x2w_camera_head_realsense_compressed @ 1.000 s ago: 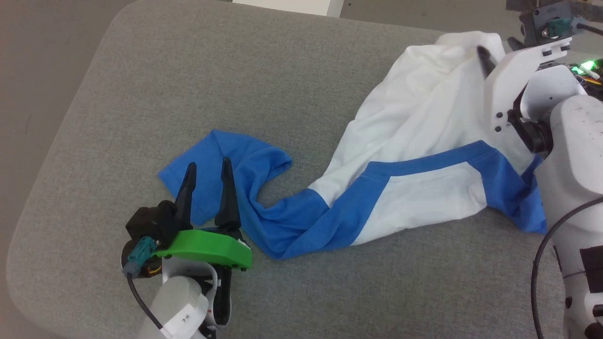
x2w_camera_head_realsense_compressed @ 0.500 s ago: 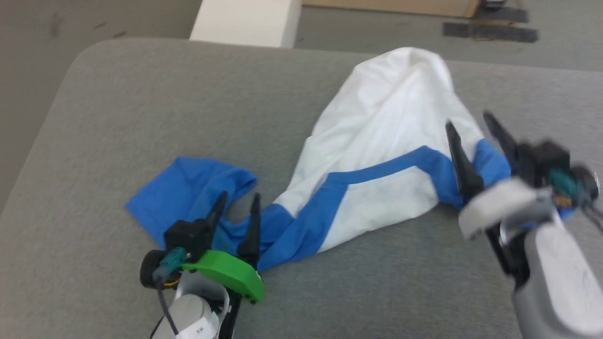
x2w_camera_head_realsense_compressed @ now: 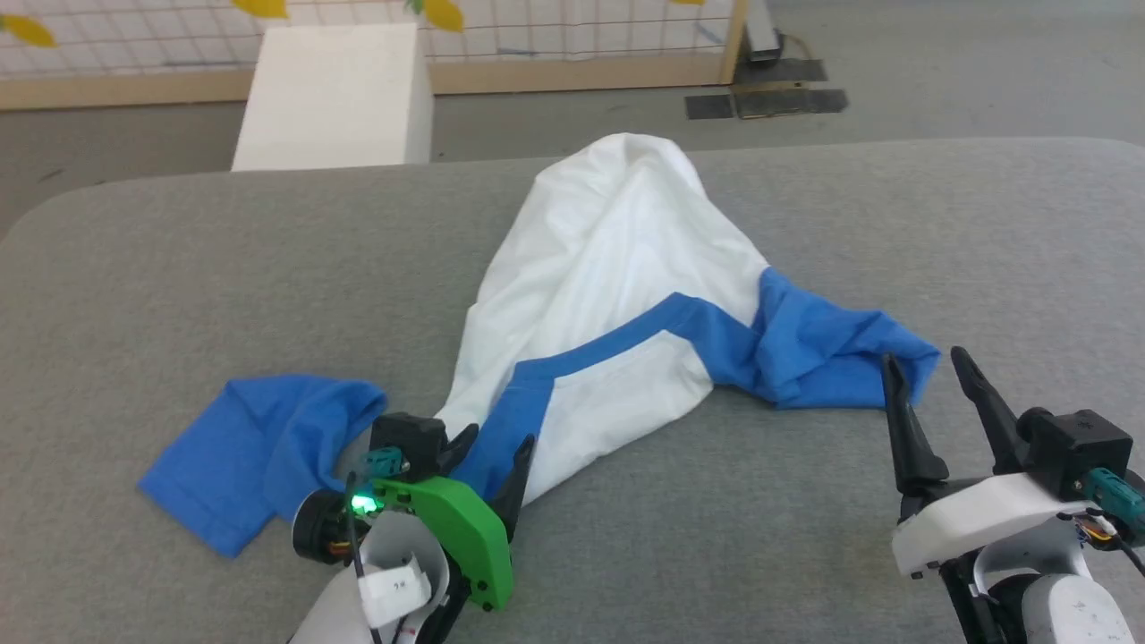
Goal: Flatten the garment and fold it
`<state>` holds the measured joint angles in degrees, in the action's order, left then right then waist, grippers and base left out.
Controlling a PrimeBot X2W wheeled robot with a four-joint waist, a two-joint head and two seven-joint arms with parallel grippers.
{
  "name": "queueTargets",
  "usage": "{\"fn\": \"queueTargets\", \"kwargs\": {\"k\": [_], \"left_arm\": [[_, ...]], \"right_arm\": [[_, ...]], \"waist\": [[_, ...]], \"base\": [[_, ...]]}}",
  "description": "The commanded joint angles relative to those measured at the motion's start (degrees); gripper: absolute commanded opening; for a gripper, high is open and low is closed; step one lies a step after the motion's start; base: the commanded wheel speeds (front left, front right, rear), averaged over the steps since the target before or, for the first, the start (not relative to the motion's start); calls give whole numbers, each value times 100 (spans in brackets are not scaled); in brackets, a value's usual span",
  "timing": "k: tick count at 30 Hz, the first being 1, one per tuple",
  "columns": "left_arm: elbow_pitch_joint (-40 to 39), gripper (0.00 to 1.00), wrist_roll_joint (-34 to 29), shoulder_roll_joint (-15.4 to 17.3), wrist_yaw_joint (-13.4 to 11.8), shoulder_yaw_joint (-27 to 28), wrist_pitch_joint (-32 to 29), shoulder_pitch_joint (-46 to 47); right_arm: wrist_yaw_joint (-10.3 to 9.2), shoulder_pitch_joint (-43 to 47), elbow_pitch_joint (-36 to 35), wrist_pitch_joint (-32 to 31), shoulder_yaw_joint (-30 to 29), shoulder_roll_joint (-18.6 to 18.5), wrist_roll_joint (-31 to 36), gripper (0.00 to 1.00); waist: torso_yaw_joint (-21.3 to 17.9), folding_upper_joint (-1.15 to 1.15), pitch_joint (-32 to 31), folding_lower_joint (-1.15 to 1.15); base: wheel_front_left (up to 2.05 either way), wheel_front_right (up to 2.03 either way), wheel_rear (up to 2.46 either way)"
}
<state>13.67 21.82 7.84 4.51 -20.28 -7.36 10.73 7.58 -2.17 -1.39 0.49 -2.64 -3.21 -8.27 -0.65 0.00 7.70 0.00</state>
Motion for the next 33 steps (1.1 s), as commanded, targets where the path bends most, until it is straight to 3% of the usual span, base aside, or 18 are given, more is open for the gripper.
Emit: {"fn": "queueTargets", "kwargs": {"k": [1,5,6,8,9,10,17,18,19,20,26,33], "left_arm": [[-9,100,50,52,6,-11,-98,119],[66,100,75,64,-19,-54,-389,273],[92,87,83,64,-38,-57,-460,308],[139,23,56,86,-86,-76,-582,366],[160,4,49,95,-104,-83,-631,385],[190,0,51,102,-135,-81,-692,399],[270,0,-48,193,-256,-125,-817,460],[251,4,-53,191,-274,-113,-760,472],[231,32,-72,193,-300,-104,-708,484],[211,100,-104,199,-340,-96,-654,495],[172,100,-161,236,-450,-134,-685,445],[316,100,-64,242,-408,-231,-977,404]], "right_arm": [[-9,46,-60,-18,24,25,-59,100],[-9,35,-100,-29,89,31,-156,100],[-9,28,-108,-30,104,31,-176,100],[-9,17,-118,-38,125,32,-186,100],[-9,10,-124,-37,125,32,-189,100],[-9,6,-131,-39,124,32,-191,100],[-9,11,-195,-73,81,33,-204,100],[-9,10,-201,-79,81,33,-207,100],[-9,10,-205,-85,85,33,-213,100],[-9,10,-209,-90,89,33,-212,100],[-9,43,-211,-120,118,33,-249,100],[-9,24,-236,-155,174,33,-265,100]], "waist": [[-181,0,-47,0],[-278,0,-9,0],[-297,0,-2,0],[-327,0,11,0],[-337,0,18,0],[-346,0,23,0],[-317,0,43,0],[-308,0,40,0],[-298,0,35,0],[-286,0,27,0],[-236,0,-46,0],[-270,0,-47,0]], "base": [[0,0,0],[0,0,0],[0,0,0],[0,0,0],[0,0,0],[0,0,0],[0,0,0],[0,0,0],[0,0,0],[0,0,0],[0,0,0],[0,0,0]]}}
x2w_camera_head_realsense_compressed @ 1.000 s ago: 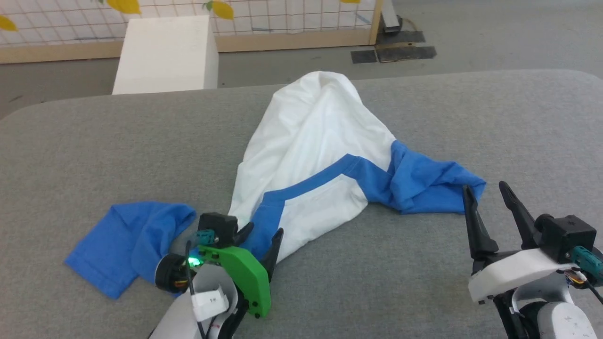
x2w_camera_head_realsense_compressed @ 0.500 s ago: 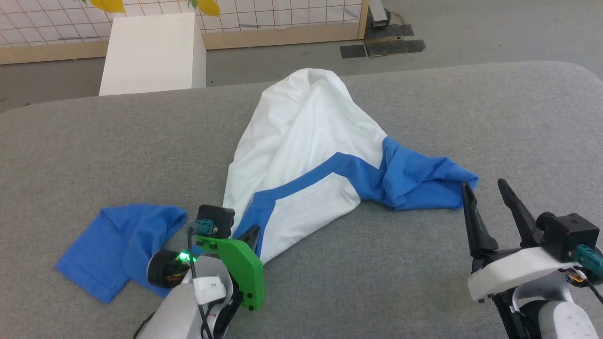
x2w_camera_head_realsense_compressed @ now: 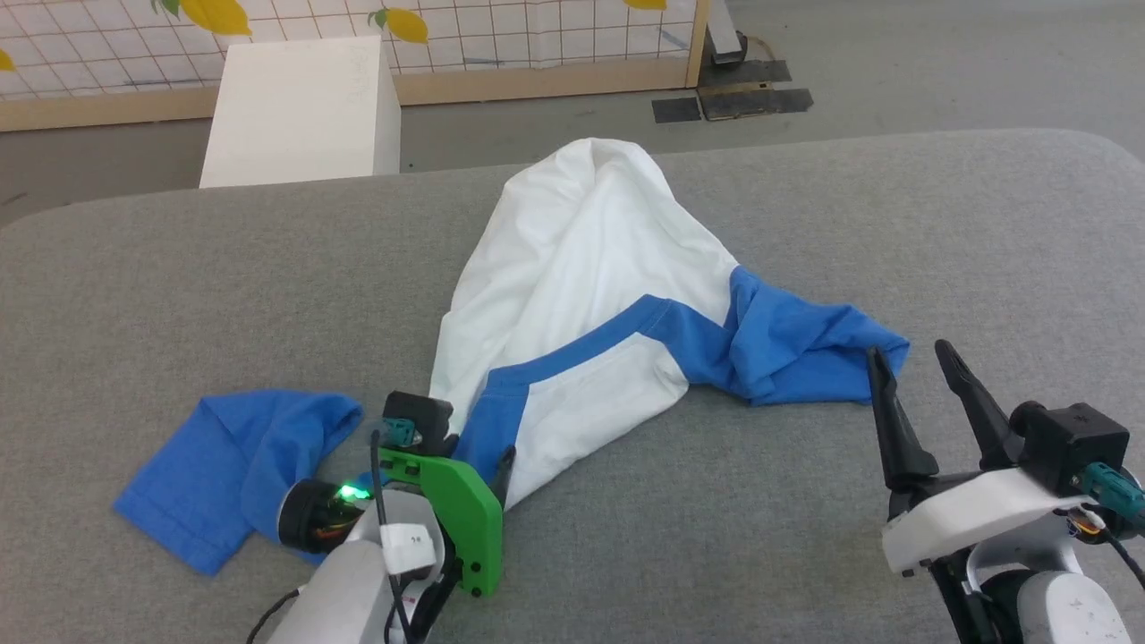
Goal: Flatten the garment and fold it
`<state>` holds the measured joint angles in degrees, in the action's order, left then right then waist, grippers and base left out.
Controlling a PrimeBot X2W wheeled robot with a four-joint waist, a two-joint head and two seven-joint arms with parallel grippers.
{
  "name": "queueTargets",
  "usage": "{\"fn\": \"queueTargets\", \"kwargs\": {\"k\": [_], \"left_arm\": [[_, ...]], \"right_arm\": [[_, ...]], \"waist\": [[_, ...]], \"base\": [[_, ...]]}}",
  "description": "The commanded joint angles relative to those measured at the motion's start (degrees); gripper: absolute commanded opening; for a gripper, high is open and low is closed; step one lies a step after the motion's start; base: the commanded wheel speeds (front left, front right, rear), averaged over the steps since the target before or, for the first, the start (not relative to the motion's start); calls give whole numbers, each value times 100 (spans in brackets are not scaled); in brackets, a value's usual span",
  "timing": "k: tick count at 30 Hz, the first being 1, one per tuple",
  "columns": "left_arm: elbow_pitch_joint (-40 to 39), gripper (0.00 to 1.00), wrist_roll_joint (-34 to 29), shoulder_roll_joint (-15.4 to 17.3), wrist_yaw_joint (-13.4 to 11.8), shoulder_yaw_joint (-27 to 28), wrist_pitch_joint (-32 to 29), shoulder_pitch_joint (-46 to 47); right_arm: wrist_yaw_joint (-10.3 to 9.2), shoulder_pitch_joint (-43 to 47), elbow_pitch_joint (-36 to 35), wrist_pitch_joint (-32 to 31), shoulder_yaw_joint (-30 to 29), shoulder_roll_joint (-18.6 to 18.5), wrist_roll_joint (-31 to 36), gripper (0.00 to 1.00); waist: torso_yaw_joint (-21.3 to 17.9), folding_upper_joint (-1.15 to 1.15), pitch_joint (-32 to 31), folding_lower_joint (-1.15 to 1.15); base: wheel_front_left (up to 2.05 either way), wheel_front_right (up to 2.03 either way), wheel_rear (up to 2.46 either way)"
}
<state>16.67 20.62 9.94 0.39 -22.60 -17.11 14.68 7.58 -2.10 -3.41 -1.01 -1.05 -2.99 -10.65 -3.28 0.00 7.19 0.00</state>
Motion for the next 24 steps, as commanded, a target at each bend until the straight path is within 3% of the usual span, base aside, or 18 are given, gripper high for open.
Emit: {"fn": "queueTargets", "kwargs": {"k": [1,2,3,6,13,17,23,24], "left_arm": [[46,100,67,34,8,-14,-52,16],[65,100,67,40,8,-25,-80,23],[80,89,67,45,4,-34,-100,32],[89,0,75,50,43,-80,-112,56],[-24,0,52,46,80,-138,136,56],[-239,0,-33,90,268,-340,348,-5],[-906,0,-226,447,634,-1308,186,-407],[-1125,0,-218,668,685,-1801,-44,-540]], "right_arm": [[-9,10,-35,-5,25,11,-29,100],[-9,5,-34,-1,33,11,-34,100],[-9,0,-32,3,43,11,-41,100],[-9,3,-21,21,69,11,-60,100],[-9,47,24,36,41,11,-74,100],[-9,77,37,12,29,11,-68,100],[-9,170,-28,-35,-48,11,-78,100],[-9,193,-55,-52,-93,11,-75,100]], "waist": [[-17,0,9,0],[-26,0,13,0],[-36,0,19,0],[-62,0,23,0],[-38,0,-52,0],[-5,0,-152,0],[60,0,-267,0],[87,0,-270,0]], "base": [[0,0,0],[0,0,0],[0,0,0],[0,0,0],[0,0,0],[0,0,0],[0,0,0],[0,0,0]]}}
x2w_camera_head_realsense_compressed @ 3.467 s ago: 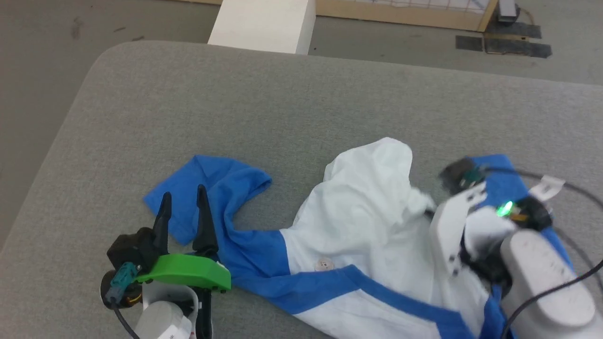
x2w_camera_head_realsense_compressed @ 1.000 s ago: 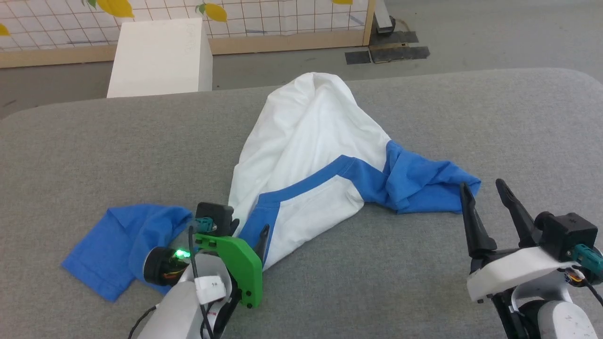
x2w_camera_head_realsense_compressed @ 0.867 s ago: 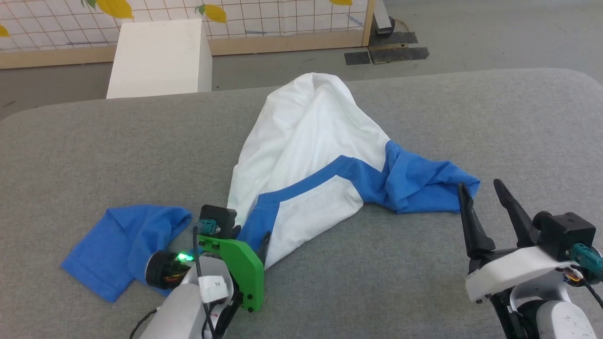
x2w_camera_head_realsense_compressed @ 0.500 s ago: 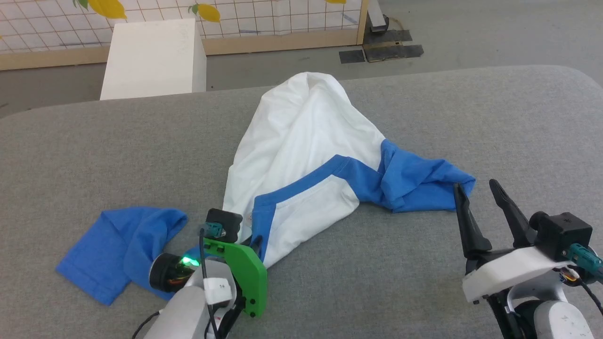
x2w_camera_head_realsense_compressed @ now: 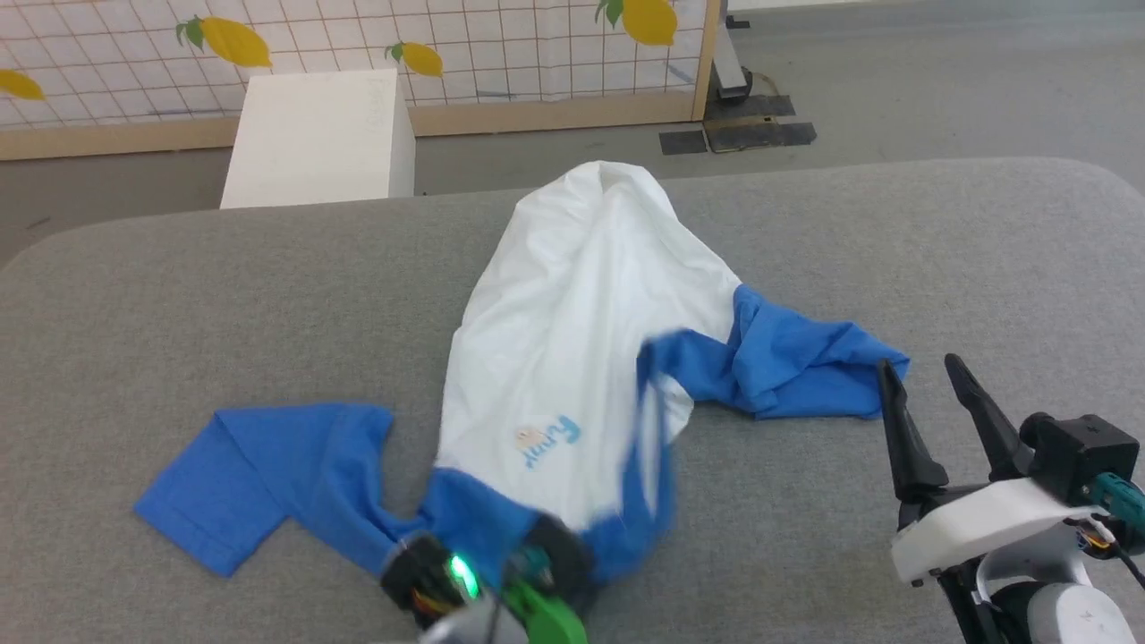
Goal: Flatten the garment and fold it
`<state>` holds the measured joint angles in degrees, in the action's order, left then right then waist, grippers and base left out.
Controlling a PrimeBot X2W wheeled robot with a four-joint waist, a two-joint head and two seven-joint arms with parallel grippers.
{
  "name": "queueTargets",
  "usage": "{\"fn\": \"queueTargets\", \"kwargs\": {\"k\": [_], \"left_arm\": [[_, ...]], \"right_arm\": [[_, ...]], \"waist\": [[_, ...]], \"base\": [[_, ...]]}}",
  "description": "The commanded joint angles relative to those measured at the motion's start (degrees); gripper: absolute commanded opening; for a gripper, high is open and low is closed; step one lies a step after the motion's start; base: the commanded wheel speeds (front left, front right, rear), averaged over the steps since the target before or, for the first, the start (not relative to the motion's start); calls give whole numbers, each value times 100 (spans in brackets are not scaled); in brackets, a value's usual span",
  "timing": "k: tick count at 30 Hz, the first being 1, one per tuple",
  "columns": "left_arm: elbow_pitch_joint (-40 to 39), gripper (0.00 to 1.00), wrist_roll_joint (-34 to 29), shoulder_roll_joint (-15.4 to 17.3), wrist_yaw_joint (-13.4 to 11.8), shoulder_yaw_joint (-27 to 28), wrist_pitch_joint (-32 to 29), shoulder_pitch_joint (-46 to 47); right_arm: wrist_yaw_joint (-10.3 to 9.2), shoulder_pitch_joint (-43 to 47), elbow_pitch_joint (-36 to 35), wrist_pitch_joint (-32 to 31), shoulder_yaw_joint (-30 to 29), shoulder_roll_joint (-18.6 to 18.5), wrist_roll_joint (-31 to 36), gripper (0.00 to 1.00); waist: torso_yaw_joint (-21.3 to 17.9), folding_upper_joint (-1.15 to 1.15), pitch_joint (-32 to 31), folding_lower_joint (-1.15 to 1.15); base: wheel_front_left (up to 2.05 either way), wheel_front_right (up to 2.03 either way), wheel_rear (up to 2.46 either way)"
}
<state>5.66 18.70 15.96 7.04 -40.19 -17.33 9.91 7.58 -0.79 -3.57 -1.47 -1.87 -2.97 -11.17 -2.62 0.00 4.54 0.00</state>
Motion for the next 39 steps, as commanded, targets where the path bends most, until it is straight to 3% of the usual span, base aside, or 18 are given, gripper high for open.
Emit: {"fn": "queueTargets", "kwargs": {"k": [1,3,4,5,6,10,19,25,27,34,39], "left_arm": [[-132,0,7,194,32,-314,-149,-108],[-260,0,181,415,40,-802,-384,-137],[-291,7,231,532,41,-1009,-499,-114],[-307,45,303,658,42,-1182,-614,-82],[-301,100,361,734,42,-1251,-676,-59],[-306,100,647,907,-10,-1148,-752,-71],[-1025,100,1185,1139,-1207,79,-54,-670],[-1276,100,1291,1181,-1684,748,761,-944],[-1205,100,1172,1080,-1888,1005,1318,-906],[-599,100,981,419,-2133,1386,2852,-482],[-298,100,811,31,-2107,1569,3198,-163]], "right_arm": [[-9,70,-56,-14,-36,9,-23,100],[-9,78,-86,-26,-83,9,-23,100],[-9,80,-91,-34,-98,9,-27,100],[-9,79,-96,-50,-110,9,-32,100],[-9,75,-99,-65,-114,9,-32,100],[-9,93,-91,-177,-91,9,-12,100],[-9,213,127,-995,-21,9,79,100],[-9,-35,328,-1533,187,9,145,100],[-9,-227,498,-1645,206,9,135,100],[-9,-1017,1372,-2044,-181,9,65,100],[-9,-1521,2146,-2442,-616,9,-96,100]], "waist": [[39,0,3,0],[79,0,27,0],[91,0,34,0],[105,0,49,0],[115,0,64,0],[152,0,85,0],[281,0,143,0],[487,0,275,0],[603,0,338,0],[939,0,581,0],[1097,0,708,0]], "base": [[0,0,0],[0,0,0],[0,0,0],[0,0,0],[0,0,0],[0,0,0],[0,0,0],[0,0,0],[0,0,0],[0,0,0],[0,0,0]]}}
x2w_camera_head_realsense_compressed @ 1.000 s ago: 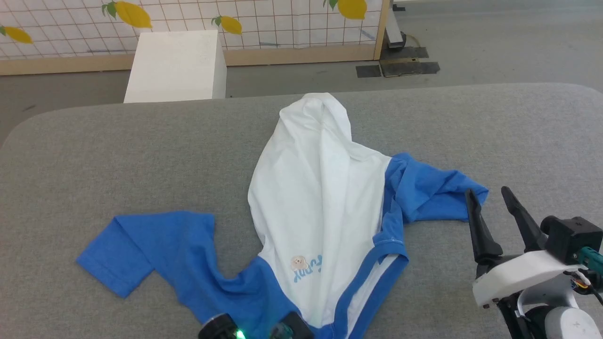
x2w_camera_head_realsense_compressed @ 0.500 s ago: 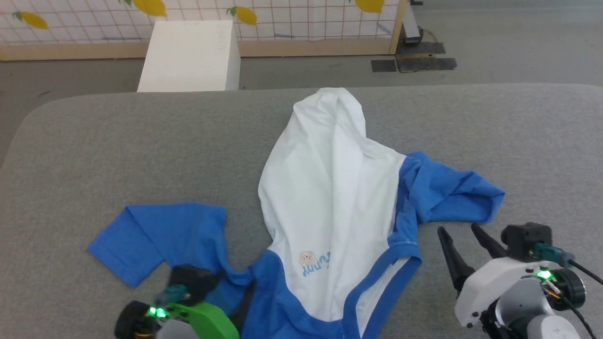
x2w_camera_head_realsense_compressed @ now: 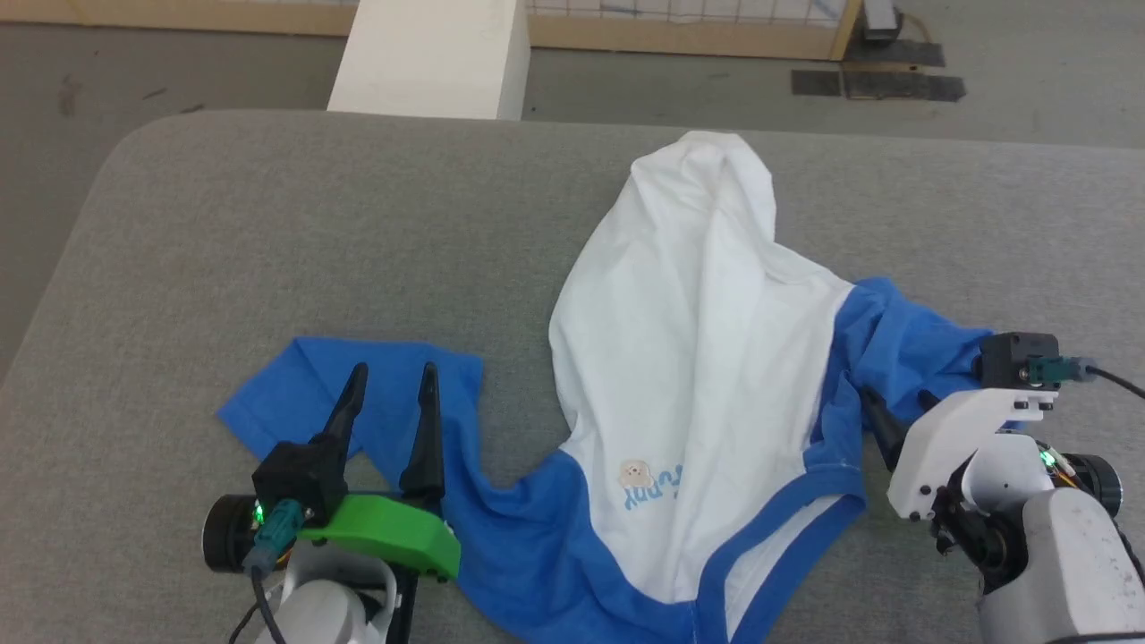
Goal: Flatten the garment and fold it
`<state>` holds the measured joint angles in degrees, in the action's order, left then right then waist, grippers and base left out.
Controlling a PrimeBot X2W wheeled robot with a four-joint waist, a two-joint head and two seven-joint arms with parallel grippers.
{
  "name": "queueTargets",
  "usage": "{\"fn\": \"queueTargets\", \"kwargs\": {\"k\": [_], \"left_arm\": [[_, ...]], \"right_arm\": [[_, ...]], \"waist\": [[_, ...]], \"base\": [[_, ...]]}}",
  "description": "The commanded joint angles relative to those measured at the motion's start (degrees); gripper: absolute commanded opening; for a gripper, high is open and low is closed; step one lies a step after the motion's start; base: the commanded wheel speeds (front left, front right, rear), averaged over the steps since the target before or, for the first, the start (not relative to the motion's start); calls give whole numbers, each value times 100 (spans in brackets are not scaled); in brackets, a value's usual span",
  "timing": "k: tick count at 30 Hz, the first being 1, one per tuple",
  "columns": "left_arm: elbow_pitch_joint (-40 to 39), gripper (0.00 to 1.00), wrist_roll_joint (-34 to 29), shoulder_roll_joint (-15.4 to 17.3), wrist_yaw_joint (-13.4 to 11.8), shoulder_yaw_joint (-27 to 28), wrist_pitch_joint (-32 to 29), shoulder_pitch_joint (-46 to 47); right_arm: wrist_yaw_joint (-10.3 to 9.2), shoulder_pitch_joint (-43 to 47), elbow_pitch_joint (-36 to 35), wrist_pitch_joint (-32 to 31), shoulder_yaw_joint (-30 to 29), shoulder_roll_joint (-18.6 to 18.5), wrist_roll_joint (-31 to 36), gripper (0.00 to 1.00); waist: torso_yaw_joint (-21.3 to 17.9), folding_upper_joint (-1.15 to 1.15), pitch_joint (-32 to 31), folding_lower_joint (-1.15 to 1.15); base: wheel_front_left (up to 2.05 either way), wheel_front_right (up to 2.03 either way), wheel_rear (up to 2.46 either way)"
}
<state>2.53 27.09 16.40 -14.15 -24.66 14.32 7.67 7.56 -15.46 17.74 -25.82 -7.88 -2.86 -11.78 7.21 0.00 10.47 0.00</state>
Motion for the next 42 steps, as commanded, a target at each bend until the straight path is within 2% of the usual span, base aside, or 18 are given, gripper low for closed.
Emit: {"fn": "queueTargets", "kwargs": {"k": [1,6,7,8,9,14,18,22,26,27,28,31,36,39,42], "left_arm": [[58,100,-66,-83,46,59,50,112],[100,100,-306,-336,219,275,65,214],[120,100,-348,-381,274,314,65,209],[136,100,-387,-411,310,348,66,201],[166,100,-418,-447,358,381,66,178],[300,100,-569,-559,511,526,67,49],[399,100,-645,-618,599,608,67,-53],[463,100,-681,-636,661,694,67,-169],[481,100,-687,-608,706,792,67,-306],[486,100,-688,-596,710,827,67,-334],[496,100,-695,-563,737,879,67,-397],[519,100,-699,-512,746,905,67,-440],[517,100,-740,-358,689,897,-138,-549],[455,100,-811,-209,607,834,-538,-697],[231,100,-930,-57,469,691,-1204,-892]], "right_arm": [[-8,-152,146,-55,-92,-2,-56,100],[-8,-480,601,-133,-236,-2,-109,100],[-8,-540,661,-93,-205,-2,-163,91],[-8,-585,680,-23,-152,-2,-184,37],[-8,-631,683,109,-116,-2,-214,0],[-8,-550,543,640,-96,-2,-102,0],[-8,-54,-105,919,-383,-2,217,0],[-8,931,-1191,657,-886,-2,333,0],[-8,2021,-2045,-82,-1525,-2,394,0],[-8,2247,-2162,-263,-1619,-2,369,56],[-8,2629,-2417,-483,-1802,-2,342,100],[-8,2690,-2599,-283,-1872,-2,268,100],[-8,2613,-2979,760,-1712,-2,397,100],[-8,2571,-3072,1307,-1484,-2,479,100],[-8,2529,-3023,1609,-1304,-2,449,100]], "waist": [[136,0,143,0],[178,0,215,0],[177,0,224,0],[172,0,226,0],[159,0,222,0],[78,0,95,0],[12,0,-69,0],[-104,0,-240,0],[-328,0,-333,0],[-399,0,-352,0],[-552,0,-379,0],[-666,0,-390,0],[-772,0,-407,0],[-810,0,-412,0],[-801,0,-417,0]], "base": [[0,0,0],[0,0,0],[0,0,0],[0,0,0],[0,0,0],[0,0,0],[0,0,0],[0,0,0],[0,0,0],[0,0,0],[0,0,0],[0,0,0],[0,0,0],[0,0,0],[0,0,0]]}}
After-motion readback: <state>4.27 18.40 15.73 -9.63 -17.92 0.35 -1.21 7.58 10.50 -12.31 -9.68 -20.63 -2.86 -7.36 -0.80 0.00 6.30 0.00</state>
